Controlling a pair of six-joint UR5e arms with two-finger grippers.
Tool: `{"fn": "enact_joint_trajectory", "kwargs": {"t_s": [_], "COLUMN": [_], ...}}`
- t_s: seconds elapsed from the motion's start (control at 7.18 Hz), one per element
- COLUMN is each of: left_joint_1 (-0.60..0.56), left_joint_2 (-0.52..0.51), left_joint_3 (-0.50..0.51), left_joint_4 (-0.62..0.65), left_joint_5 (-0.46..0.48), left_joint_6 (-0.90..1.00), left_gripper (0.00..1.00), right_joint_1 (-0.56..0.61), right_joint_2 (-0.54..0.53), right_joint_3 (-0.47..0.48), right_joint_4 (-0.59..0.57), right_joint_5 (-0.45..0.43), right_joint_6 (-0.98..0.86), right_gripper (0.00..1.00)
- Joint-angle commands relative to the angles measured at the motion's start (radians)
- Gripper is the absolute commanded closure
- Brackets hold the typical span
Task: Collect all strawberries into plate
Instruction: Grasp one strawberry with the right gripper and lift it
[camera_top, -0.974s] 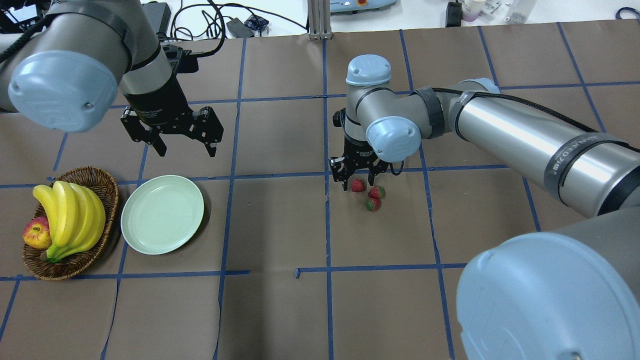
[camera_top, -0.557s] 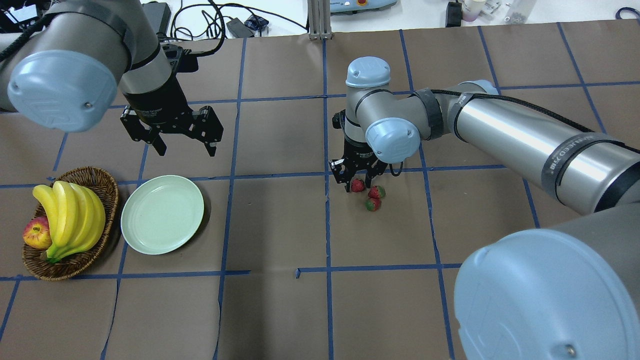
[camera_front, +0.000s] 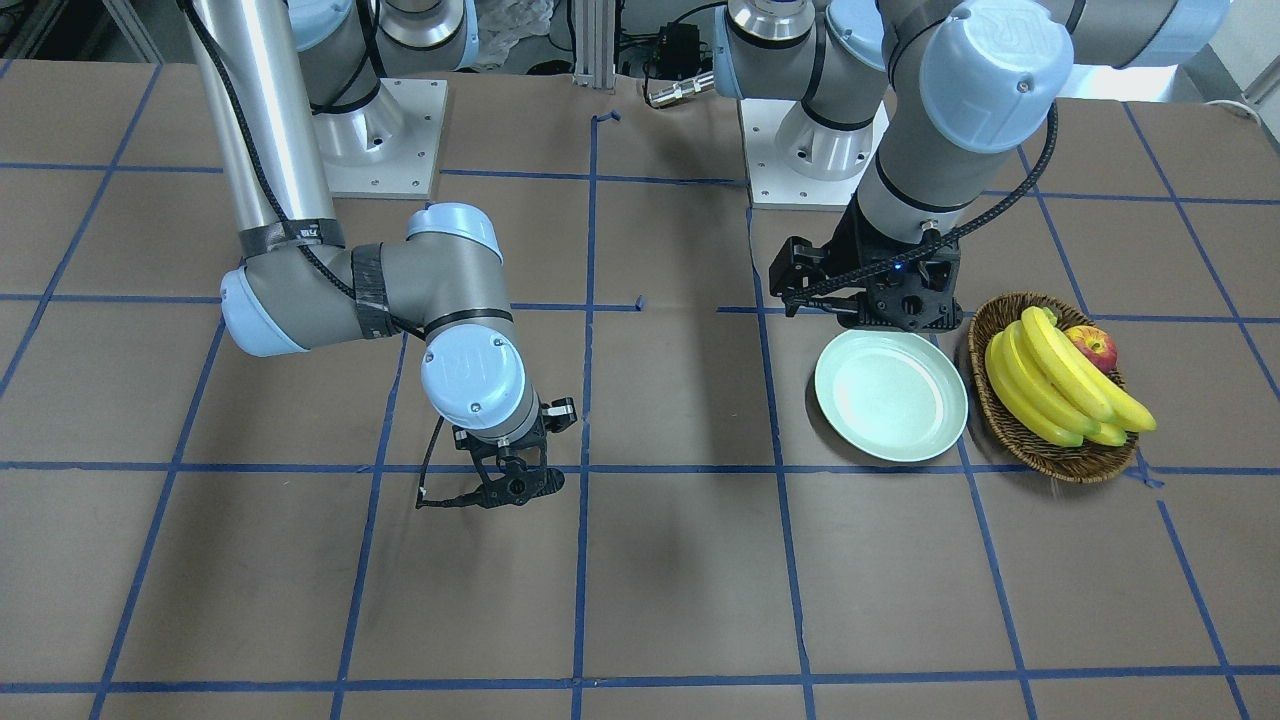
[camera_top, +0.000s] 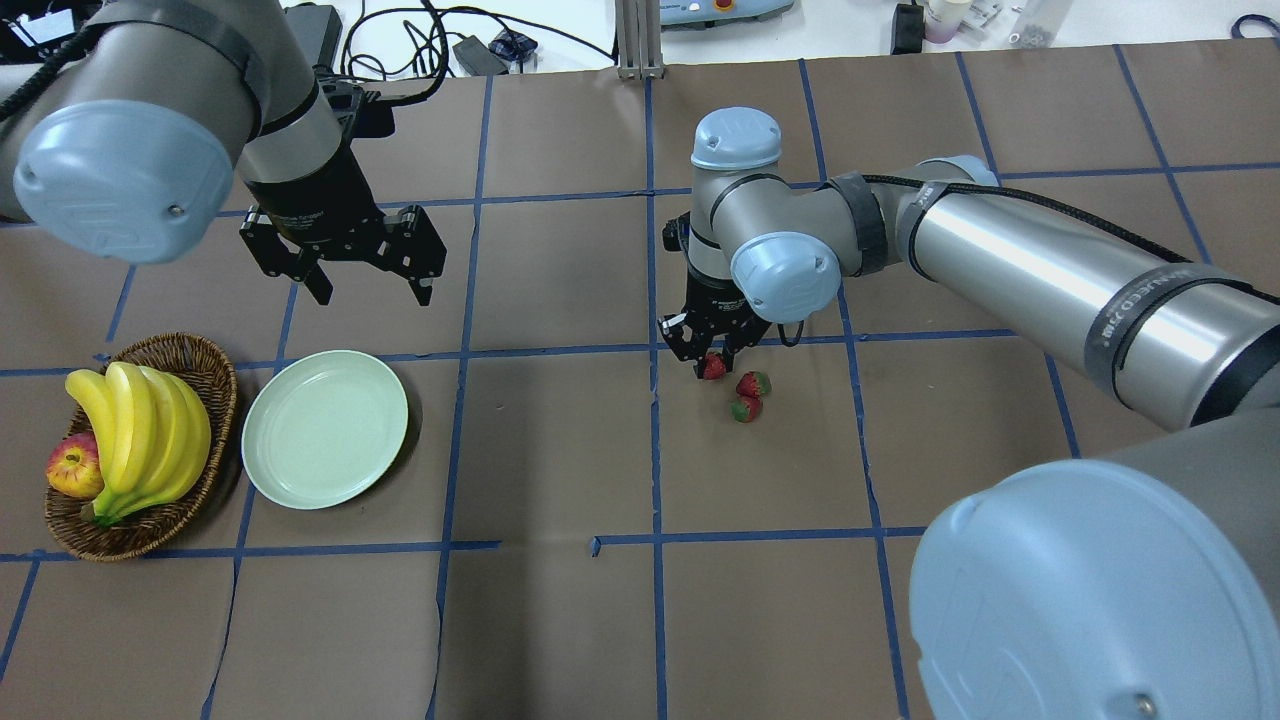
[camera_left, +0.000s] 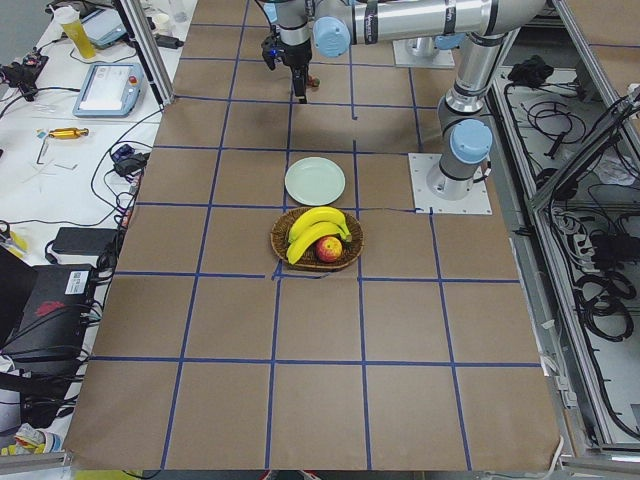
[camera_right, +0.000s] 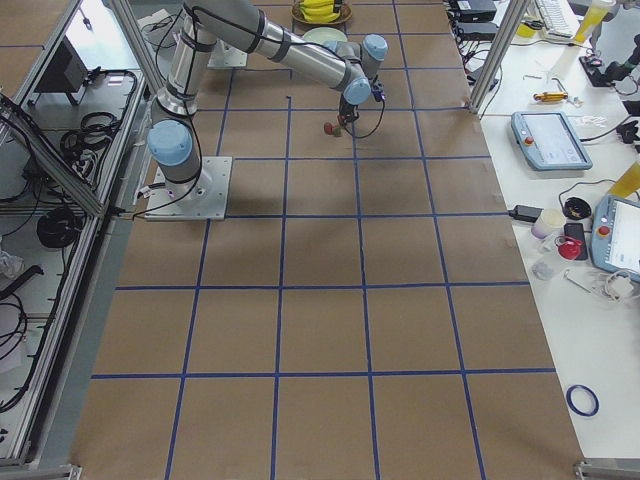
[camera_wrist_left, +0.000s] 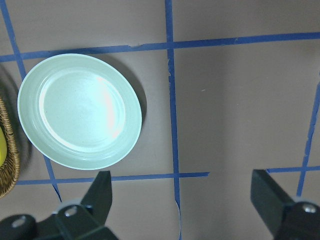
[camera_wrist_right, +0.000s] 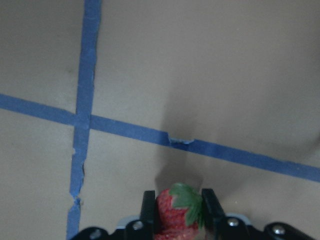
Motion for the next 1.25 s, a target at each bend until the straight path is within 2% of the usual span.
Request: {"fn": "enact_joint_trajectory", "kwargs": {"t_s": [0.0, 0.42, 0.56, 0.97, 1.11], "left_joint_1": [0.0, 0.008, 0.008, 0.005, 0.005], "left_joint_2": [0.001, 0.001, 0.0, -0.002, -0.002], "left_joint_3": [0.001, -0.003, 0.001, -0.005, -0.005], "left_joint_4": [0.005, 0.037, 0.039, 0.037, 0.037], "left_joint_5": [0.0, 0.004, 0.001, -0.005, -0.002], "left_joint_6": [-0.005, 0.007, 0.007, 0.007, 0.01], "left_gripper": [0.0, 0.0, 0.0, 0.0, 0.0], "right_joint_1": [0.005, 0.052, 0.063, 0.109, 0.135], "right_joint_2": [-0.022, -0.041, -0.042, -0.013, 0.001], "right_joint_3": [-0.016, -0.078, -0.08, -0.076, -0.07], "right_joint_4": [-0.006, -0.005, -0.006, -0.012, -0.047], "right_joint_5": [-0.008, 0.012, 0.082, 0.128, 0.13], "right_joint_6": [-0.03, -0.001, 0.008, 0.035, 0.075], "right_gripper": [1.0, 1.0, 1.0, 1.0, 1.0]}}
